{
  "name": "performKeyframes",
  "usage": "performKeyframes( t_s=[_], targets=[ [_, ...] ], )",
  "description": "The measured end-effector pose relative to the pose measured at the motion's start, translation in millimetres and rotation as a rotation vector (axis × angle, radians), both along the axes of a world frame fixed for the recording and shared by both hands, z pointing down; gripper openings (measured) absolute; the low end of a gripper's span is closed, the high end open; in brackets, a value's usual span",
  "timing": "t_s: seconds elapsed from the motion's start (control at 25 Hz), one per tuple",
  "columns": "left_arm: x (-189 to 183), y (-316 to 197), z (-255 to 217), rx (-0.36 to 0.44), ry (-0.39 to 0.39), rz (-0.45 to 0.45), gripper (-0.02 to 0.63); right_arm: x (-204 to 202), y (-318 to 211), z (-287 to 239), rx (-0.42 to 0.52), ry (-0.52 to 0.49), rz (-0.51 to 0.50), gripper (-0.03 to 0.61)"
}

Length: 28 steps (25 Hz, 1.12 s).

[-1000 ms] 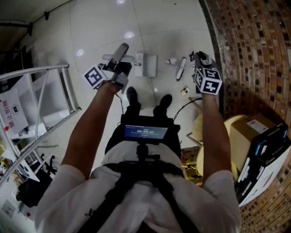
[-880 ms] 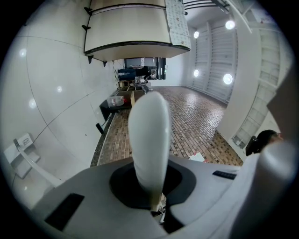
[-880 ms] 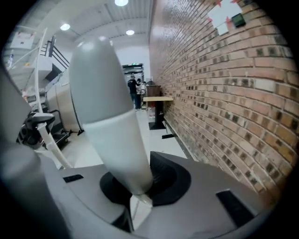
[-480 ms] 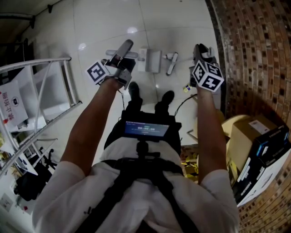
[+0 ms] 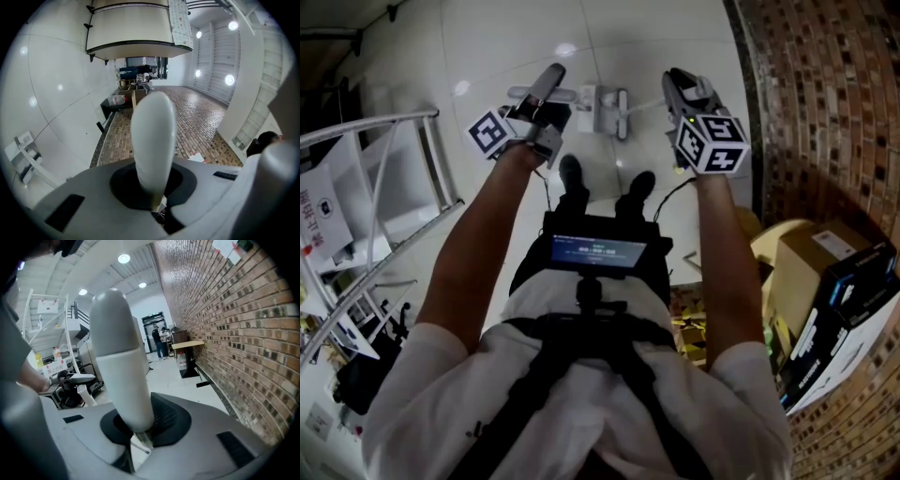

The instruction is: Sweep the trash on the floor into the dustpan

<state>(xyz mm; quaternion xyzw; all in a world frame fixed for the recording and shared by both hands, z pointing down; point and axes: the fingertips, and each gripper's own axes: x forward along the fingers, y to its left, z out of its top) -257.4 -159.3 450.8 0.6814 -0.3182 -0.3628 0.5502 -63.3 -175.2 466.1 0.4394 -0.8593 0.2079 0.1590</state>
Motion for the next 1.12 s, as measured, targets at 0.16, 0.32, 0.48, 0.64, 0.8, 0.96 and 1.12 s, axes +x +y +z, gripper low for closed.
performKeyframes(
  t_s=[0.16, 0.32, 0.48, 0.64, 0.8, 0.96, 1.12],
  targets=[
    [9, -1, -3, 0.007, 0.004, 0.019, 0.000, 1, 2, -1, -0.022, -0.034, -0.025, 0.044],
    [11, 1, -2, 0.001, 0.000, 0.028, 0.000, -4, 7, 2, -0.046, -0.075, -0.027, 0.043],
    [11, 1, -3, 0.006, -0.001, 0.024, 0.000, 2, 6, 0, -0.040, -0.057, -0.023, 0.043],
    [8, -3, -9, 0.017, 0.001, 0.015, 0.000, 17, 6, 0, -0.043, -0.030, -0.001, 0.040],
    [12, -6, -16, 0.031, 0.008, 0.001, 0.000, 41, 11, -4, -0.030, 0.019, -0.004, 0.037],
    [33, -6, -19, 0.041, 0.006, -0.008, 0.000, 85, 15, -13, -0.005, 0.061, -0.010, 0.035],
    [54, -8, -20, 0.038, -0.005, -0.021, 0.000, 131, 11, -22, 0.014, 0.088, 0.002, 0.034]
  ],
)
